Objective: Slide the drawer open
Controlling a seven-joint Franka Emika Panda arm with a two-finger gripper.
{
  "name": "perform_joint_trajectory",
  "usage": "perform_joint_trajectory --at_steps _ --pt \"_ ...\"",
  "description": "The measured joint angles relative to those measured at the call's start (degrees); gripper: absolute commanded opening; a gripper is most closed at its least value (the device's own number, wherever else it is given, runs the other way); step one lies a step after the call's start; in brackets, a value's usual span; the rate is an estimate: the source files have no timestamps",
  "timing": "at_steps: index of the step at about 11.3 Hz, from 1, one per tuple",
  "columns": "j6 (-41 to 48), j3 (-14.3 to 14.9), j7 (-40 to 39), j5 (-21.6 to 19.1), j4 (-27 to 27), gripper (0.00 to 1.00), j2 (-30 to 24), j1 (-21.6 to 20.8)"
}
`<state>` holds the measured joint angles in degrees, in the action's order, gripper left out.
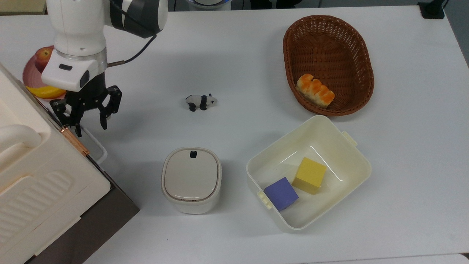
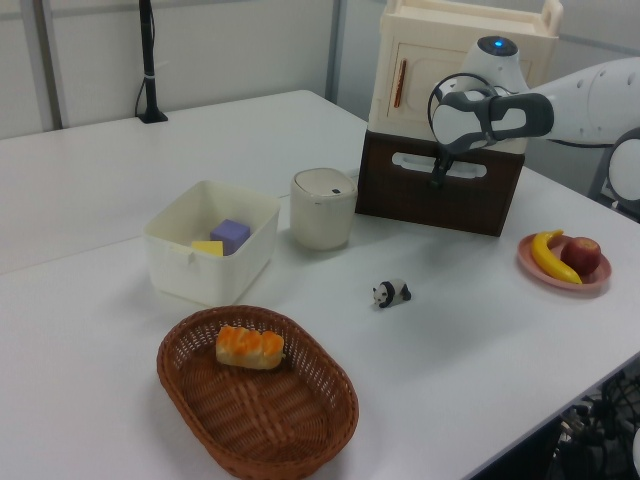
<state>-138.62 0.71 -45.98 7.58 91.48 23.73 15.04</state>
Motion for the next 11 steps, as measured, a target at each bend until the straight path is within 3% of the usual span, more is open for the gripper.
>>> perform_joint_trajectory --at_steps 3,4,11 --pt "0.00 0.00 0.29 0.00 -0.24 0.53 0.00 0.00" --pt "0.00 0.00 0.33 0.00 -0.51 0.46 0.00 0.00" --pt "0.00 -0.03 0.34 0.05 -0.78 0.20 0.00 -0.05"
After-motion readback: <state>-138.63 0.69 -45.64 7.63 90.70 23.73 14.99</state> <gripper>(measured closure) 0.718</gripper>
